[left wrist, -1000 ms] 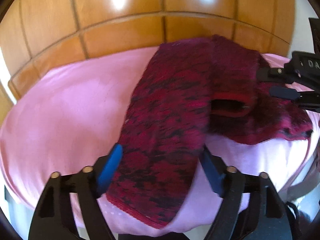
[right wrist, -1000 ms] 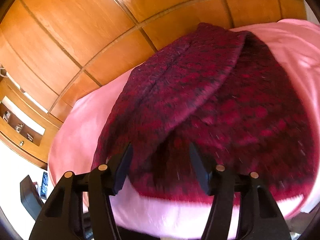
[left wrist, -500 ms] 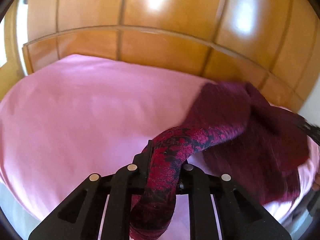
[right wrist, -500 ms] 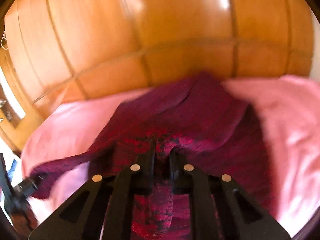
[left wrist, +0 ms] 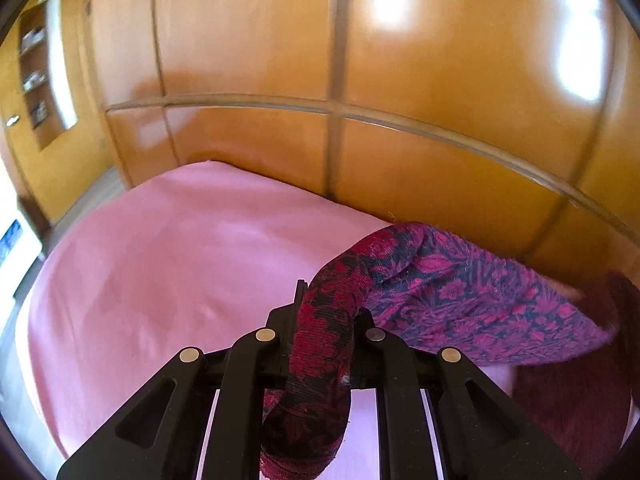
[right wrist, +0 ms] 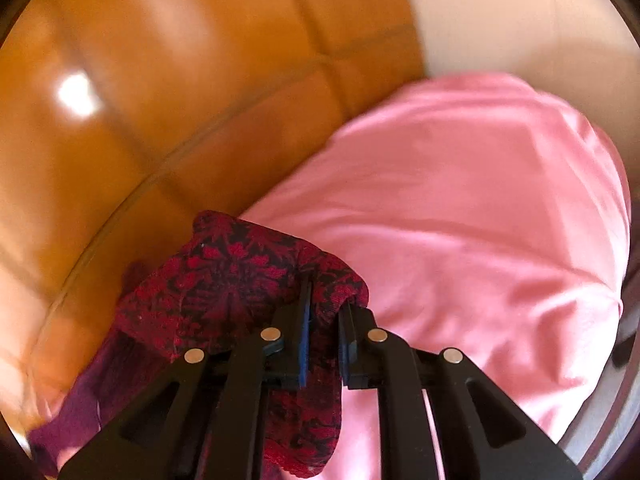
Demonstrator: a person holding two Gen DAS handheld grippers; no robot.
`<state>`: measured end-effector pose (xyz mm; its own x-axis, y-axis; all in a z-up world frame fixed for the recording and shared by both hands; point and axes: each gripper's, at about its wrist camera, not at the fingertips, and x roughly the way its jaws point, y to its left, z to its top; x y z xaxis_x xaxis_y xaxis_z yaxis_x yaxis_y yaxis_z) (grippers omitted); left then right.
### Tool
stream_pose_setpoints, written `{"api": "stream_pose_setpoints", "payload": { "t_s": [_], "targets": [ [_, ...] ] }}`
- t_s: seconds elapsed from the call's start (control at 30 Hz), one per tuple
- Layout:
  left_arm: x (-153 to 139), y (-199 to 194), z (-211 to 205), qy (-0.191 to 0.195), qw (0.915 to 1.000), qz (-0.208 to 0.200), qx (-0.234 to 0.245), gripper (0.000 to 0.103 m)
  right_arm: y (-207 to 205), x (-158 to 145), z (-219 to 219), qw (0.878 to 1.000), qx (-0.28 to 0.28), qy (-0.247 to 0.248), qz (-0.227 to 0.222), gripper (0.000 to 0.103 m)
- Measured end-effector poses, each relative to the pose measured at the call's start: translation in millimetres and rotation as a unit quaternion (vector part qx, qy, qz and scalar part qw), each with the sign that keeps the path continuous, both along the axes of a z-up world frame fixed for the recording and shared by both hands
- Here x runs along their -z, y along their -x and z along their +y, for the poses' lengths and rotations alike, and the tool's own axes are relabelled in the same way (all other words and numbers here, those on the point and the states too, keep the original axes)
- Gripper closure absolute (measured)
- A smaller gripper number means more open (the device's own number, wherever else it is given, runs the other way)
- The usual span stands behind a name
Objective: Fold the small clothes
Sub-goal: 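Grasp the sweater with the left gripper while the right gripper grasps another edge, then lift and shake the sweater out flat on the bed with both grippers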
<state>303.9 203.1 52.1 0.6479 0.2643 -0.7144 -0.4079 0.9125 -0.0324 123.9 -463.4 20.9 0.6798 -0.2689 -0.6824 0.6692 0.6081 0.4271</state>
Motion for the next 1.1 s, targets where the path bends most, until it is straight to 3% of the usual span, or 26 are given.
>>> {"api": "stream_pose_setpoints", "payload": {
  "t_s": [0.03, 0.1, 0.13, 0.17, 0.2, 0.23, 0.3, 0.4, 0.43, 0.5, 0.53, 0.57, 0.63, 0.7, 0.77, 0.8, 0.83, 0.87, 0.9, 0.97, 1.1],
  "targets": [
    [1.4, -3.7, 2.8, 0.002, 0.9999, 0.002, -0.01, 0.089, 1.7, 3.6, -13.8, 1.0, 0.017, -0.012, -0.003, 0.082],
    [3.2, -10.6, 8.3, 0.013, 0.9997, 0.002, -0.021, 0.088, 11.5, -0.1, -29.4, 0.999, 0.036, -0.024, -0.012, 0.058],
    [3.7, -10.0, 8.2, 0.014, 0.9997, 0.002, -0.019, 0.082, 15.4, -1.9, -31.2, 0.999, 0.043, -0.02, -0.014, 0.05],
    [3.1, -4.5, 7.0, 0.015, 0.9998, -0.005, -0.015, 0.066, 18.4, -1.3, -30.8, 0.999, 0.05, -0.011, -0.012, 0.028],
    [2.3, 2.0, 5.0, 0.013, 0.9997, -0.012, -0.016, 0.039, 26.0, -3.9, -29.5, 0.998, 0.059, 0.006, -0.012, 0.012],
    [0.5, 18.8, 2.2, 0.007, 0.9992, -0.035, -0.02, 0.027, 36.0, -5.8, -23.5, 0.998, 0.059, 0.025, -0.014, 0.011],
    [0.6, 45.8, 1.4, 0.027, 0.9967, -0.076, 0.006, 0.024, 47.8, -3.3, -8.9, 0.999, 0.031, 0.031, -0.012, 0.011],
    [15.5, 74.0, -11.5, 0.097, 0.9886, -0.084, 0.079, 0.025, 59.5, 17.0, 31.1, 0.997, -0.076, 0.014, -0.011, 0.018],
    [28.6, 83.1, -20.8, 0.131, 0.9815, -0.074, 0.119, 0.026, 61.6, 25.2, 51.7, 0.993, -0.12, 0.009, -0.006, 0.021],
    [56.4, 89.8, -34.1, 0.195, 0.9663, -0.041, 0.164, 0.036, 63.2, 38.7, 86.1, 0.983, -0.183, -0.005, 0.005, 0.036],
    [76.8, 91.9, -43.4, 0.236, 0.9542, -0.019, 0.182, 0.038, 62.3, 49.5, 107.8, 0.975, -0.223, -0.021, 0.012, 0.041],
    [90.9, 92.5, -51.5, 0.257, 0.9468, -0.004, 0.193, 0.042, 60.6, 55.7, 122.1, 0.969, -0.246, -0.028, 0.019, 0.049],
    [118.2, 92.6, -74.3, 0.295, 0.9303, 0.026, 0.217, 0.042, 56.9, 72.3, 151.9, 0.957, -0.286, -0.028, 0.048, 0.055],
    [130.3, 90.5, -87.3, 0.331, 0.9156, 0.034, 0.226, 0.042, 54.7, 84.0, 166.7, 0.95, -0.302, -0.032, 0.074, 0.06],
    [130.8, 90.0, -99.4, 0.351, 0.9081, 0.018, 0.228, 0.042, 57.8, 90.9, 178.2, 0.948, -0.305, -0.024, 0.089, 0.06],
    [131.7, 84.9, -102.6, 0.376, 0.8966, 0.016, 0.234, 0.043, 60.0, 90.9, 179.9, 0.948, -0.305, -0.021, 0.088, 0.06],
    [133.1, 82.3, -103.8, 0.391, 0.8902, 0.016, 0.234, 0.046, 61.8, 90.4, 179.5, 0.948, -0.304, -0.023, 0.087, 0.061],
    [133.7, 78.8, -109.1, 0.403, 0.8843, 0.019, 0.236, 0.065, 63.2, 89.6, 178.8, 0.949, -0.303, -0.029, 0.085, 0.066],
    [133.6, 76.9, -114.2, 0.4, 0.8841, 0.025, 0.239, 0.08, 63.5, 89.0, 179.0, 0.948, -0.306, -0.03, 0.084, 0.071],
    [130.6, 79.0, -128.4, 0.377, 0.8919, 0.034, 0.247, 0.088, 59.2, 89.5, 186.6, 0.946, -0.312, -0.014, 0.089, 0.08],
    [97.1, 83.7, -112.3, 0.372, 0.893, 0.005, 0.254, 0.092, 55.1, 59.8, 206.7, 0.937, -0.341, 0.023, 0.066, 0.087]
  ]
}}
